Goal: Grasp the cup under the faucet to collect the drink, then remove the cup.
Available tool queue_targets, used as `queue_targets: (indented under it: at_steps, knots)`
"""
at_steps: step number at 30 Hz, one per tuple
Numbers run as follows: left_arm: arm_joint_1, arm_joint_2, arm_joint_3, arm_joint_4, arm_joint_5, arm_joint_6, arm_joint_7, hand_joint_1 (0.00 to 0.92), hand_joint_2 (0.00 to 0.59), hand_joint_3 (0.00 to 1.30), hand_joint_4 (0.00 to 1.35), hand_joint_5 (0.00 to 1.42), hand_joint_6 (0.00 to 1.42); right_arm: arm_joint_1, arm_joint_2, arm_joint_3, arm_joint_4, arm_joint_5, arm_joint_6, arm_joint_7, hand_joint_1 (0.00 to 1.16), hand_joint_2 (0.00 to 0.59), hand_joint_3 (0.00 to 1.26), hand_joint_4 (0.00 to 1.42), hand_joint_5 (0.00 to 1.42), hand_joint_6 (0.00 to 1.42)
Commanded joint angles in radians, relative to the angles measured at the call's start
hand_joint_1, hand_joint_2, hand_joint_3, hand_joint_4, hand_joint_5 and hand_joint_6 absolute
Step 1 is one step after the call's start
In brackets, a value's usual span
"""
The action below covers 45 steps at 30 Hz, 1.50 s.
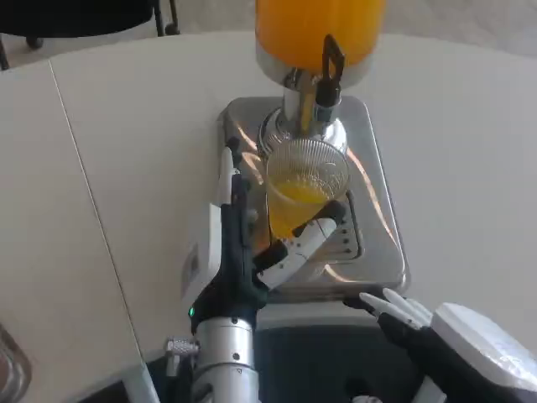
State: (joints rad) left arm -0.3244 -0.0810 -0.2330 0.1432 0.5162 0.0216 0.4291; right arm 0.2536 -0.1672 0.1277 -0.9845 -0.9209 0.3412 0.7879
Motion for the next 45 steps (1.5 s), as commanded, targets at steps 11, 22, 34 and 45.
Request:
queue_targets:
  at_steps: [11,22,34,45]
  knots:
    - [-0.025,-0.018,-0.039,0.029,0.061,0.02,0.034,0.406,0.038,0.0,0.0,0.17,0.37,-0.006,-0.005,-0.002,0.016,0.011,0.046,-0.017,0.62,0.495,0.12,0.0,0.0,0.0]
    - [-0.08,-0.039,-0.048,0.099,0.056,0.038,0.054,0.405,0.042,0.0,0.0,0.18,0.38,-0.011,-0.009,-0.006,0.015,0.018,0.075,-0.012,0.63,0.492,0.12,0.0,0.0,0.0]
    - [-0.13,-0.062,-0.073,0.157,0.068,0.069,0.083,0.405,0.041,0.0,0.0,0.2,0.4,-0.008,-0.031,-0.029,0.009,0.052,0.096,-0.019,0.63,0.496,0.13,0.0,0.0,0.0]
    - [-0.17,-0.085,-0.102,0.208,0.119,0.154,0.128,0.399,0.043,0.0,0.0,0.23,0.43,-0.003,-0.051,-0.053,0.008,0.098,0.102,-0.039,0.64,0.498,0.13,0.0,0.0,0.0]
